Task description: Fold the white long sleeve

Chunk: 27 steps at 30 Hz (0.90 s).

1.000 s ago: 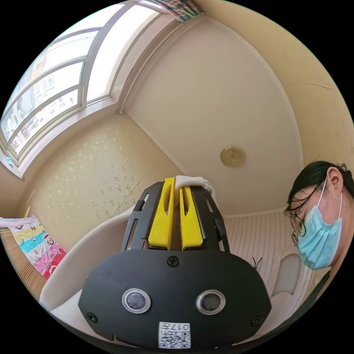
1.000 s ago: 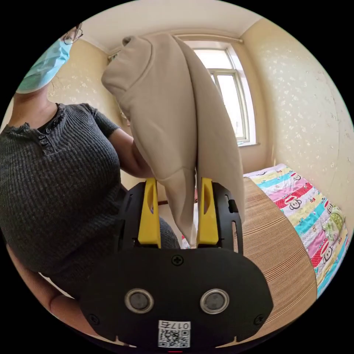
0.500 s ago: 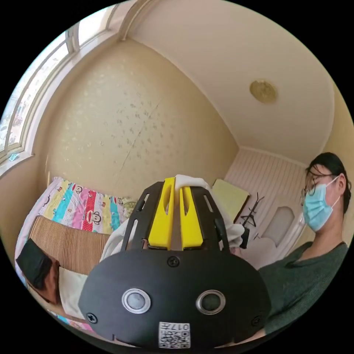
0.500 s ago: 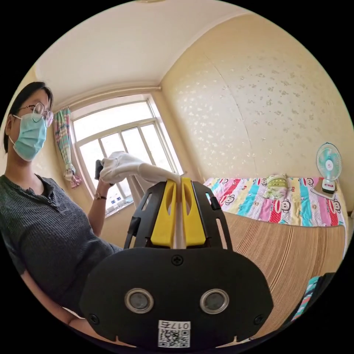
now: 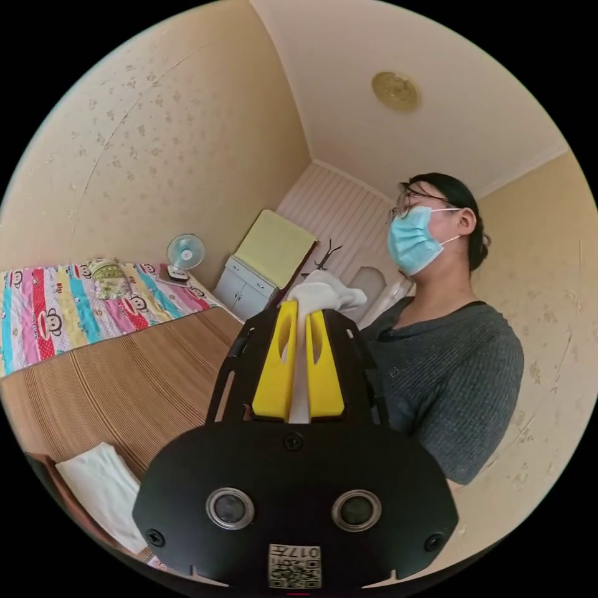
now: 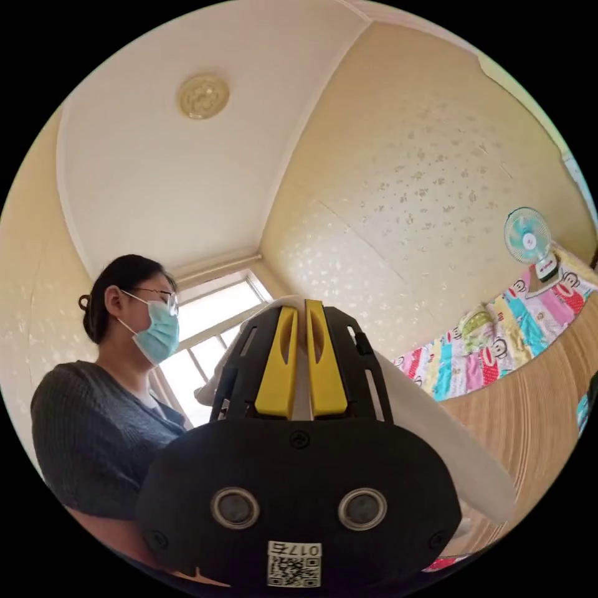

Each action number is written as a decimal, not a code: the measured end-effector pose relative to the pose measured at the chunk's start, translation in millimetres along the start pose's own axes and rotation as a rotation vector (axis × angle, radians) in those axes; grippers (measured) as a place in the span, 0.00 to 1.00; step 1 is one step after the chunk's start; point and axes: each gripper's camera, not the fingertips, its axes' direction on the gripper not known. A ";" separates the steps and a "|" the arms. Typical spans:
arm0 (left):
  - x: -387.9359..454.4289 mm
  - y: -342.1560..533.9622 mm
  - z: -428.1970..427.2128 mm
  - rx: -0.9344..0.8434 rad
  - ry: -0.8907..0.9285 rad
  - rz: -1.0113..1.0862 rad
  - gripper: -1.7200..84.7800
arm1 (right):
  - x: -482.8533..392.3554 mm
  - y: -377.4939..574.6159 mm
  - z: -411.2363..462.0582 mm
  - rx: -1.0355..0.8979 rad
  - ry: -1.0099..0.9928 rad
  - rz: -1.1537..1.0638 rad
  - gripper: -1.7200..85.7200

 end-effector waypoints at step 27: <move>-419.6 204.7 412.1 -0.939 -0.560 -0.878 0.03 | 464.0 332.3 127.9 -1.948 0.801 -0.022 0.04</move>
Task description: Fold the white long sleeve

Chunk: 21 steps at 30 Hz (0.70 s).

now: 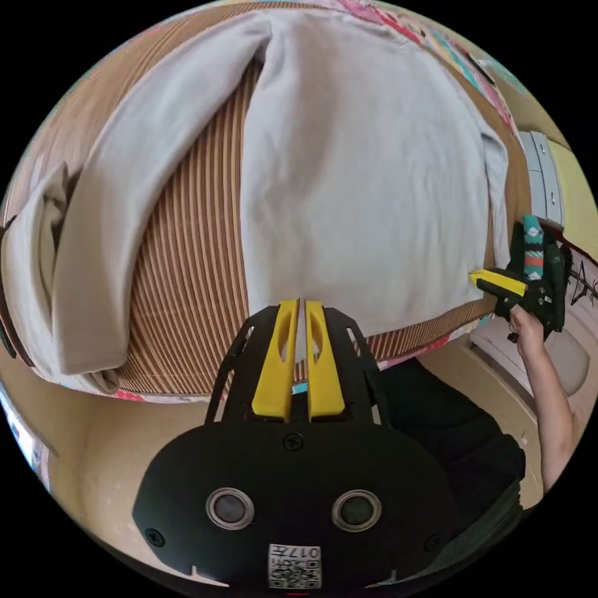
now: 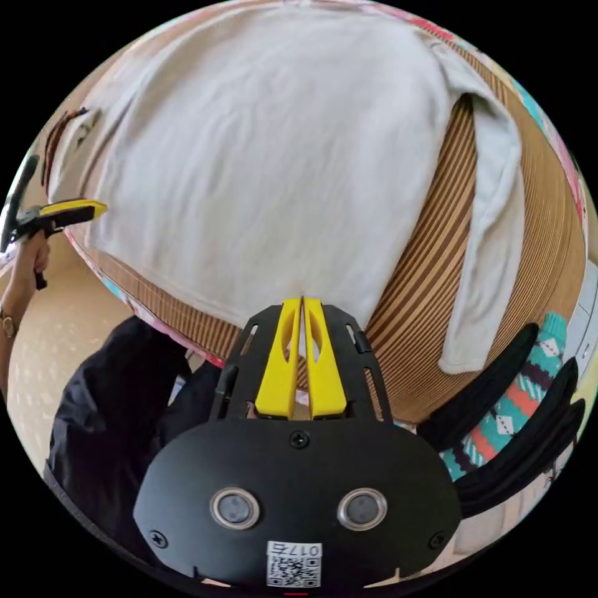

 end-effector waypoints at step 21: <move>-214.1 194.2 -146.2 0.555 0.418 -0.886 0.14 | 38.2 183.8 -23.8 -0.217 -0.218 0.042 0.03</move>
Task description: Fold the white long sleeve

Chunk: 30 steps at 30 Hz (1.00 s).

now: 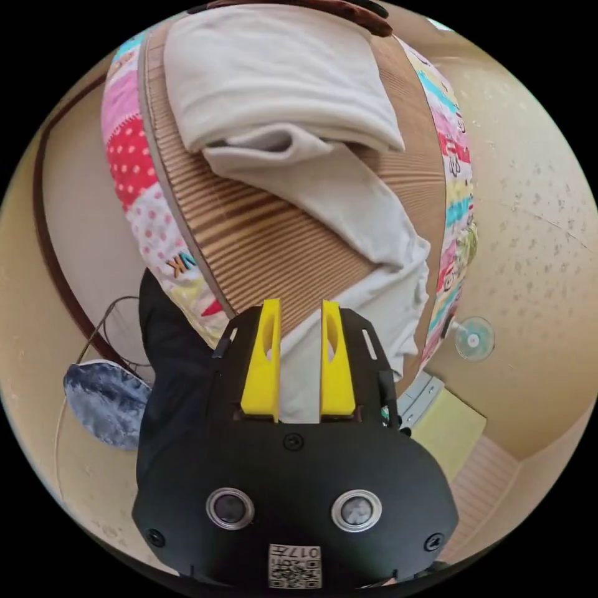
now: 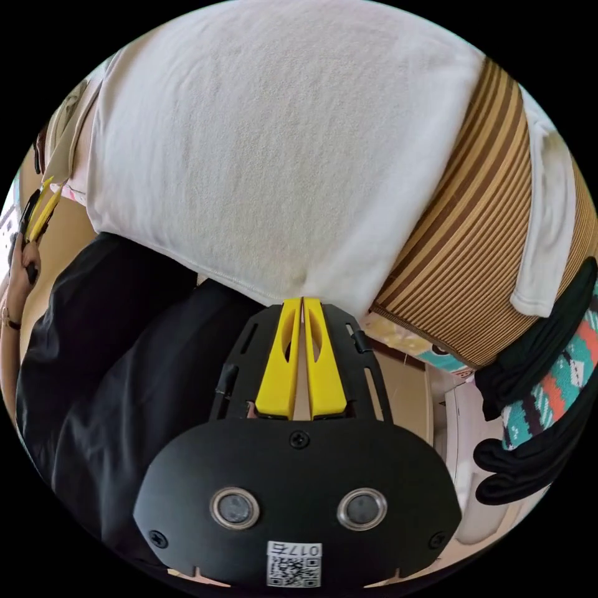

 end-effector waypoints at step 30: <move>66.7 -92.1 -269.7 -0.037 0.627 0.805 0.06 | 41.5 217.6 -50.5 0.053 -0.096 0.149 0.03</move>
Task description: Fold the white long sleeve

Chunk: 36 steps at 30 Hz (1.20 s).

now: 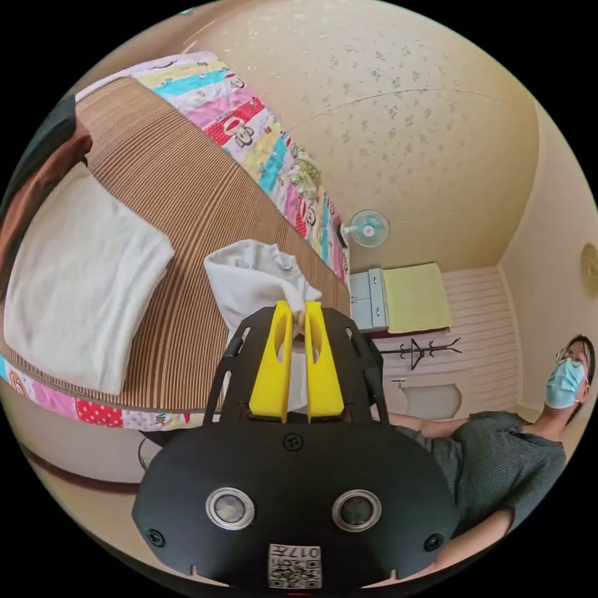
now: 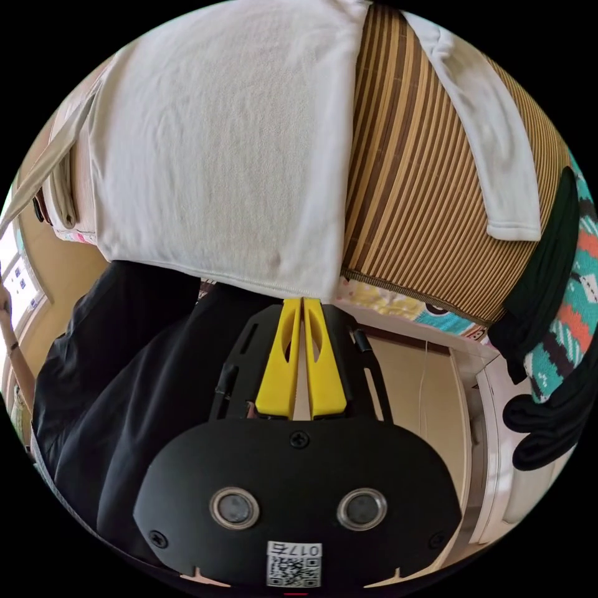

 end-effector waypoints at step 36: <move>-127.7 249.8 301.7 -0.587 -0.549 -0.520 0.08 | 290.7 174.0 -18.5 0.957 -1.619 0.755 0.14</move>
